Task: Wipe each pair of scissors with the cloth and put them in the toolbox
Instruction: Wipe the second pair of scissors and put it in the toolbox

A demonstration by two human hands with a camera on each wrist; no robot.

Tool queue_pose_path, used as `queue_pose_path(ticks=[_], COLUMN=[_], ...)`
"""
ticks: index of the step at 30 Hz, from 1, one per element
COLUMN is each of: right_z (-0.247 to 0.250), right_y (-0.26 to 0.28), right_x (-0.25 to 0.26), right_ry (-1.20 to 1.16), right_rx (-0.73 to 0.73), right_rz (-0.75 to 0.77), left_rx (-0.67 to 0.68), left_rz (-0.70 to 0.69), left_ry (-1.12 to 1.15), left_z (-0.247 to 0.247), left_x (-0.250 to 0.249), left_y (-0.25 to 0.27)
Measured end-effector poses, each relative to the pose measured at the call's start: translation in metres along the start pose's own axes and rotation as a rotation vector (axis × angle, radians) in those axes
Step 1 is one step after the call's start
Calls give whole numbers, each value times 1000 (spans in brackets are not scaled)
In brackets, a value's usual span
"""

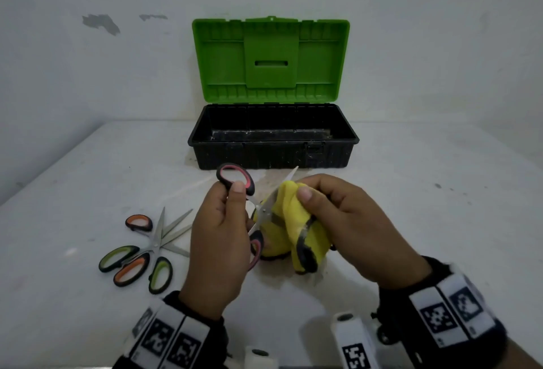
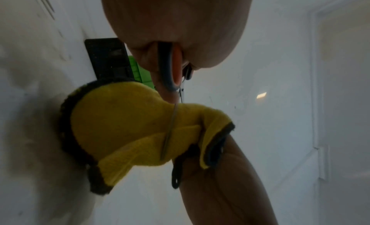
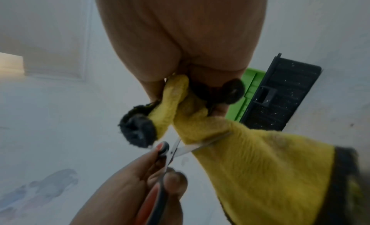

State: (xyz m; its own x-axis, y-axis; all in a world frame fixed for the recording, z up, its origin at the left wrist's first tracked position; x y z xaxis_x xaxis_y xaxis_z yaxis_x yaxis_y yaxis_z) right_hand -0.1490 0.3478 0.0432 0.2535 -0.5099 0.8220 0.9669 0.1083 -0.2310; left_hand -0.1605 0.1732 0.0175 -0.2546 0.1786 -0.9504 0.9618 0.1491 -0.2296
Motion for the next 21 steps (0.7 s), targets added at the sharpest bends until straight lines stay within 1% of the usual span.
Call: queue_pose_path(ticks=[4, 6, 8, 11, 21], right_z=[-9, -14, -20, -24, -27], right_y=[2, 3, 4, 3, -1], right_x=[4, 1, -4, -9, -10], right_ry=[-21, 22, 53, 18, -42], right_rx=[29, 32, 34, 35, 83], right_rz=[13, 0, -40, -94, -118], left_rx=[-58, -70, -64, -61, -107], left_rz=[6, -1, -33, -89, -172], left_ry=[42, 31, 1, -42, -128], left_z=[3, 3, 0, -1, 7], left_x=[3, 1, -3, -7, -9], left_y=[0, 0, 1, 2, 4])
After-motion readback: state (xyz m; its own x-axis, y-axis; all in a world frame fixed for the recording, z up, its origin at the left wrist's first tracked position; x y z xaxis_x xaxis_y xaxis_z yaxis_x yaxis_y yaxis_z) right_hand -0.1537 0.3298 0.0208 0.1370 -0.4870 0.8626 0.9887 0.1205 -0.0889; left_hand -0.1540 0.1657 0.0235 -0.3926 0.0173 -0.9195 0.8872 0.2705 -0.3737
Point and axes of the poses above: each hand's wrist, its own y-axis away from the middle knuckle, its own z-axis out of the back of the hand, x = y × z, the point moved 8 cm from there along -y, towards the middle knuckle, and after that the axes turned 15 degrees about y, right-handed, at the moved point
